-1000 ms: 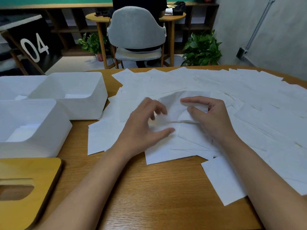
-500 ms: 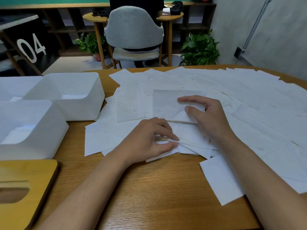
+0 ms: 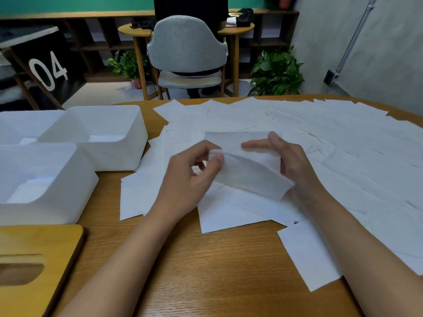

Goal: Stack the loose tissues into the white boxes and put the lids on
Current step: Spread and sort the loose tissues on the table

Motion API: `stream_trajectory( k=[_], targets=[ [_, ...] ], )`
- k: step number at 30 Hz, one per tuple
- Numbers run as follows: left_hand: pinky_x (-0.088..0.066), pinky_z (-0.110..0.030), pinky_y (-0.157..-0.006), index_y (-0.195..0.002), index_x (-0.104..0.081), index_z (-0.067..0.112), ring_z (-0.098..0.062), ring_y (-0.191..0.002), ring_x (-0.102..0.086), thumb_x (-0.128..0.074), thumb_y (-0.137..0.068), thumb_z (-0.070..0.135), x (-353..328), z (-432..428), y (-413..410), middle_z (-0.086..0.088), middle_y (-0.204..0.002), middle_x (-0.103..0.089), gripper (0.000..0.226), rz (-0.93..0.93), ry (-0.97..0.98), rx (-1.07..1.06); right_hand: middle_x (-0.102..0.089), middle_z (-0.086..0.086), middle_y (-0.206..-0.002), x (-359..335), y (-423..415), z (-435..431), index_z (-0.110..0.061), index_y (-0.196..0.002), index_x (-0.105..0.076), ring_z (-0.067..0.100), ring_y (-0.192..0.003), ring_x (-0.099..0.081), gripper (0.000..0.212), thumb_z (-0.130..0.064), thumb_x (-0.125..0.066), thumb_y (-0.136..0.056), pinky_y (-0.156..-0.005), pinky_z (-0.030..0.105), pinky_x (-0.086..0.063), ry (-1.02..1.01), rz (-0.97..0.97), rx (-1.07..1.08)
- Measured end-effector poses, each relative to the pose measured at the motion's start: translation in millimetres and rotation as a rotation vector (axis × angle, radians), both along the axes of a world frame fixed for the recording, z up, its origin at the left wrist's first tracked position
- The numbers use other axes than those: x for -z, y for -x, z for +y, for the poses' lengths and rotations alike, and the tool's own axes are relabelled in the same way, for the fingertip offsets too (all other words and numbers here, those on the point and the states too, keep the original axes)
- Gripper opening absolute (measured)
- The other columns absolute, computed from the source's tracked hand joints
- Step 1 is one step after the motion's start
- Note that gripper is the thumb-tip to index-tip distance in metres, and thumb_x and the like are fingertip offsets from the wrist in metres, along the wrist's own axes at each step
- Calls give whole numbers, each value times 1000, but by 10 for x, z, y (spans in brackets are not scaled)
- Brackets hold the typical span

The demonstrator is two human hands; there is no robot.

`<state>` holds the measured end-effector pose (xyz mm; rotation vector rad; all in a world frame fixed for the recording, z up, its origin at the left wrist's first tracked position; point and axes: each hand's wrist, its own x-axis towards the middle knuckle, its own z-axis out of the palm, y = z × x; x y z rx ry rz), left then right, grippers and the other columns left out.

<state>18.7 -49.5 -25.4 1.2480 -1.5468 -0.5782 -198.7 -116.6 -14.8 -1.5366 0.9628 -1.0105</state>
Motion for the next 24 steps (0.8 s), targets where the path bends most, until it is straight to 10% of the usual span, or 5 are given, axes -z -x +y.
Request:
stream_trajectory(
  k=[4, 13, 20, 24],
  targets=[
    [-43, -19, -66, -98, -76, 19, -5, -77, -59, -61, -107, 24, -24, -45, -69, 10, -79, -68, 18, 193, -10, -133, -77, 4, -114, 52, -19, 26, -35, -101, -83, 26, -110, -72, 80, -99, -61, -58, -98, 46, -50, -113, -156, -142],
    [-52, -24, -73, -105, -79, 22, -9, -89, -71, -66, -104, 28, 2, -90, -85, 9, -90, -77, 15, 183, -67, -196, -79, -13, -94, -3, -57, 120, -27, -103, -76, 8, -86, -76, 15, -32, -76, -89, -67, 19, -57, 35, 60, 8],
    [-56, -35, -77, -106, -79, 24, -12, -88, -72, -69, -102, 29, -7, -91, -69, 7, -89, -77, 12, 204, -70, -238, -69, -14, -128, 35, -62, 67, -32, -129, -69, 14, -116, -67, 39, -9, -72, -97, -89, 30, -59, 150, 20, -60],
    [-52, -16, -75, -124, -70, 31, 0, -95, -67, -72, -98, 37, -44, -67, -41, 13, -104, -72, 27, 179, -91, -269, -63, -9, -136, 24, -65, 68, -34, -141, -56, 11, -115, -67, 53, -8, -72, -97, -91, 22, -56, 170, -24, -37]
  ],
)
